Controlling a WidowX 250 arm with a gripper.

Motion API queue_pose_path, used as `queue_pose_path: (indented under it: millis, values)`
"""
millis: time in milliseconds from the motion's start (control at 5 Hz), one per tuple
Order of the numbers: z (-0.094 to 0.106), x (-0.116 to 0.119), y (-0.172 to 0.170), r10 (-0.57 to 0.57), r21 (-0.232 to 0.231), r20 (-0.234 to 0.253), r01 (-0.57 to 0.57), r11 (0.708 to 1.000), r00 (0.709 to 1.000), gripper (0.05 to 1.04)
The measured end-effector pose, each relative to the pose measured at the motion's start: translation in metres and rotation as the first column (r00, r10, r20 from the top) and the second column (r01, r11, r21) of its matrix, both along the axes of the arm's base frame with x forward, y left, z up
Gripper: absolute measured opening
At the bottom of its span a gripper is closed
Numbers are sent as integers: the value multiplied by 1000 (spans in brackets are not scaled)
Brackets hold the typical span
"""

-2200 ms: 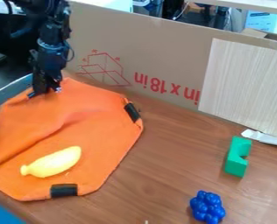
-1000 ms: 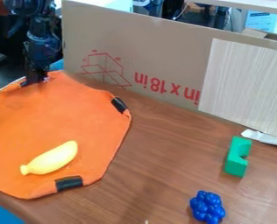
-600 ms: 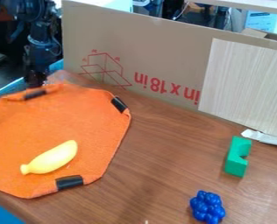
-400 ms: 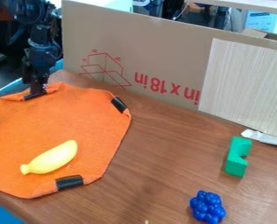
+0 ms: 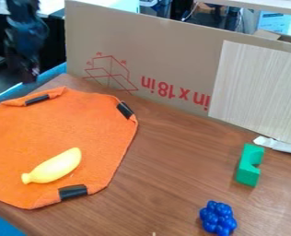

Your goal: Unfold the cloth from bottom right to top left

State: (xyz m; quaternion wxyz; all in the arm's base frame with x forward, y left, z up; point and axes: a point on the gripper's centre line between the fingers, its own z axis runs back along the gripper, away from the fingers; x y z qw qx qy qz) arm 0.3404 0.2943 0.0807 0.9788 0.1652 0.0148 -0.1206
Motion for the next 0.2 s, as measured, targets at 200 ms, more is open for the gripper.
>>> queue_pose_path:
  millis: [200]
  values:
    - [37,-25,-10,62,-69,97,-55,996,993,1001]
